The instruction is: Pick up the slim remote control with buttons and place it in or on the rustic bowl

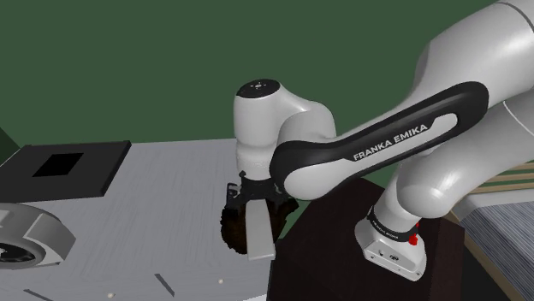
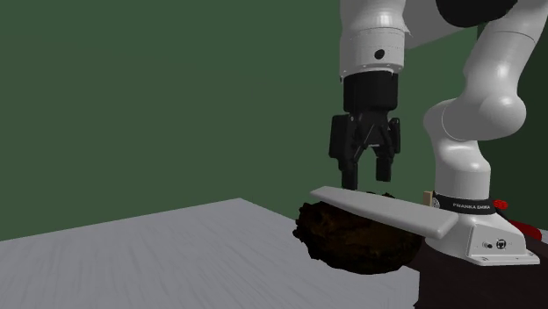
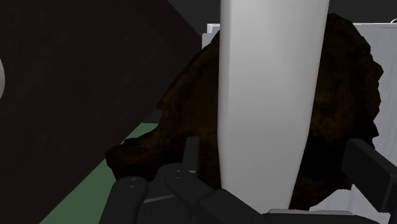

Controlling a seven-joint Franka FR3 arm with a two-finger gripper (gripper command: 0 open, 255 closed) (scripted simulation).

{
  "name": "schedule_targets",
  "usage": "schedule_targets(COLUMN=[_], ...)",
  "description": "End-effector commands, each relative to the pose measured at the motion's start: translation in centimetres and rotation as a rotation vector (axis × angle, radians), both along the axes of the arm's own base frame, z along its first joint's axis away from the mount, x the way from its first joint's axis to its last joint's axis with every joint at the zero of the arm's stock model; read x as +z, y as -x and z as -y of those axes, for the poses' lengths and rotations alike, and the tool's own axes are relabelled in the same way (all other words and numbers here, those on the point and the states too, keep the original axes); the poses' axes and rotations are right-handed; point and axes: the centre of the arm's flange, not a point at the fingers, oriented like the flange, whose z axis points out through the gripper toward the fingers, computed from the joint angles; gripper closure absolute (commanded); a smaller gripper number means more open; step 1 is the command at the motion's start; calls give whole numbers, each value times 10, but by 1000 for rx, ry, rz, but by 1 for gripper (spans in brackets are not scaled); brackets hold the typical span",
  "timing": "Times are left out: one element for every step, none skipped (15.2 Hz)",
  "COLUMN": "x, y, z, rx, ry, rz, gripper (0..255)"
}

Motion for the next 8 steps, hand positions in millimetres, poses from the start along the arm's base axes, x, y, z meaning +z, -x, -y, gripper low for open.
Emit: schedule_targets(x=[23,34,34,34,34,34,34,34], y=[0,0,0,0,0,0,0,0], z=[0,0,0,0,0,0,0,0], rx=[0,0,0,0,0,0,0,0], ry=[1,1,1,1,1,1,1,1], rz=[-1,-1,-1,-1,-1,-1,-1,-1], gripper=[0,0,0,0,0,0,0,0])
